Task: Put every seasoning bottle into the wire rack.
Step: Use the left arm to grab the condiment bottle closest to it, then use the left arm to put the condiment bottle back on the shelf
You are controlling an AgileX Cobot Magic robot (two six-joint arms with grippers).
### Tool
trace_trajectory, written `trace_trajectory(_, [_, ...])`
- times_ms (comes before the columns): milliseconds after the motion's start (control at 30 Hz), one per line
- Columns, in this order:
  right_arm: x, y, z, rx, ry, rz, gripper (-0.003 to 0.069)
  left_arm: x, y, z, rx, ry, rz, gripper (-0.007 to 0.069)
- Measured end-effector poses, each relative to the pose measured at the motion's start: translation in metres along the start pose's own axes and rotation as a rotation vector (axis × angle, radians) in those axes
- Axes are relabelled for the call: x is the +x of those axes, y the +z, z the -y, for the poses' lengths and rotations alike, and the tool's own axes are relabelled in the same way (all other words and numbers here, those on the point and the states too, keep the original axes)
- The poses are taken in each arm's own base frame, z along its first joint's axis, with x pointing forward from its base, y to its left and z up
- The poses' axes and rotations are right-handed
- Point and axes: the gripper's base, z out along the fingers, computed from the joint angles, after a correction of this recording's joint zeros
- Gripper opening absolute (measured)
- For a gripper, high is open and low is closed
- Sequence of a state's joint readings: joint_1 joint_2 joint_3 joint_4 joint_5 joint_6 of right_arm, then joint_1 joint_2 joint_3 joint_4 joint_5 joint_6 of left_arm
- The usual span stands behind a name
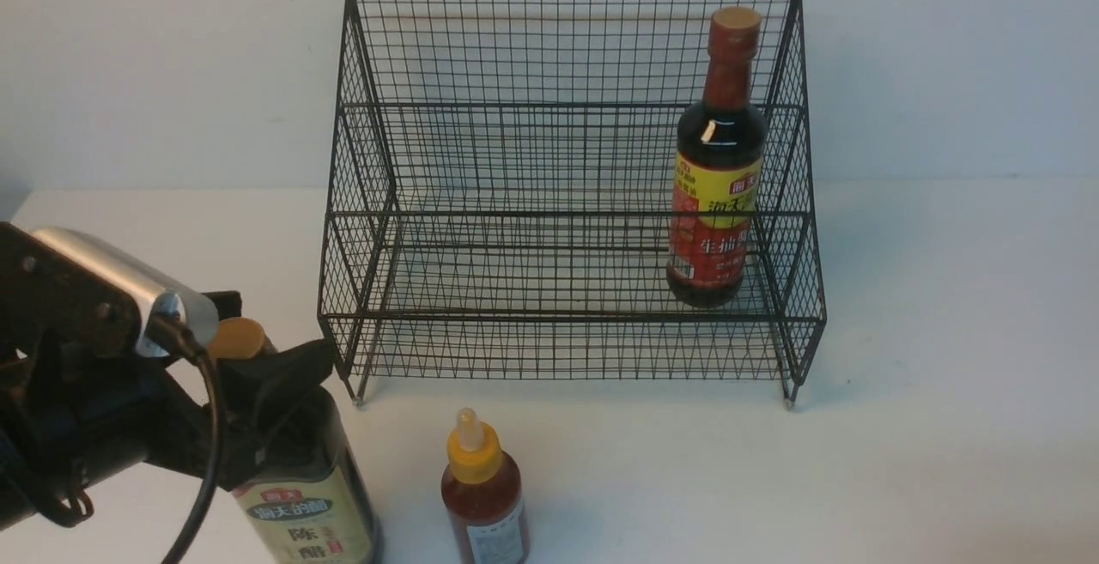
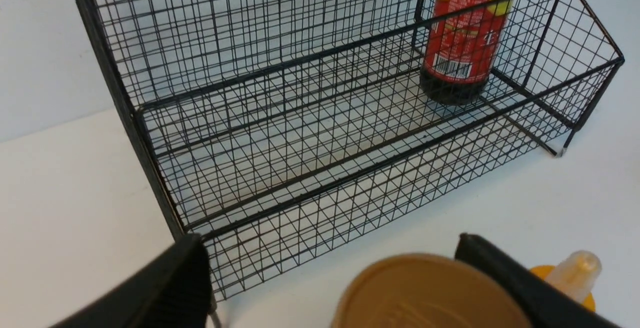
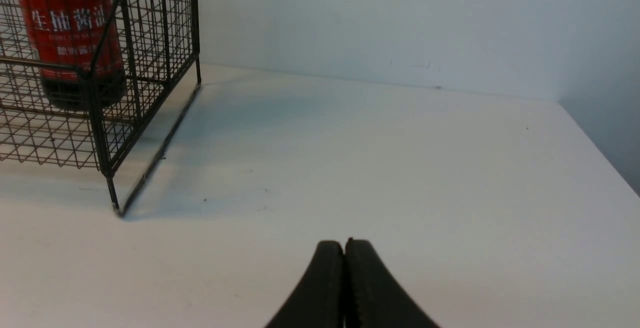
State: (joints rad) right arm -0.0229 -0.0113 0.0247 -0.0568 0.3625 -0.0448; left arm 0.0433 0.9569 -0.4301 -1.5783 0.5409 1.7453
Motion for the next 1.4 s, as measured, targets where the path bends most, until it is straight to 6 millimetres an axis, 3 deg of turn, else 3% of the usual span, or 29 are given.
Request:
trace_trajectory(167, [0.0, 0.0, 0.0, 0.0, 0.001, 0.0, -0.0015, -0.001, 0.0, 0.0, 0.005, -0.013, 0.01, 0.03])
trace_trajectory(467, [0.0, 0.0, 0.0, 0.0, 0.001, 0.0, -0.0015, -0.005, -0.004, 0.002, 0.001, 0.012, 0.021, 0.0303])
trace_trajectory(767, [0.0, 0.0, 0.0, 0.0, 0.001, 0.0, -0.0015, -0.07, -0.028, 0.01, 0.034, 0.051, 0.135, 0.0303])
trace_trajectory(1033, [0.0, 0.0, 0.0, 0.0, 0.001, 0.0, -0.0015, -0.132, -0.044, 0.013, 0.085, -0.082, 0.173, 0.0303])
trace_trajectory(1267, [0.0, 0.0, 0.0, 0.0, 0.001, 0.0, -0.0015, -0.173, -0.027, -0.004, 0.081, -0.057, 0.202, 0.0303])
trace_trajectory(1400, [0.0, 0.0, 0.0, 0.0, 0.001, 0.0, -0.0015, -0.191, 0.003, -0.026, 0.078, -0.036, 0.232, 0.0303])
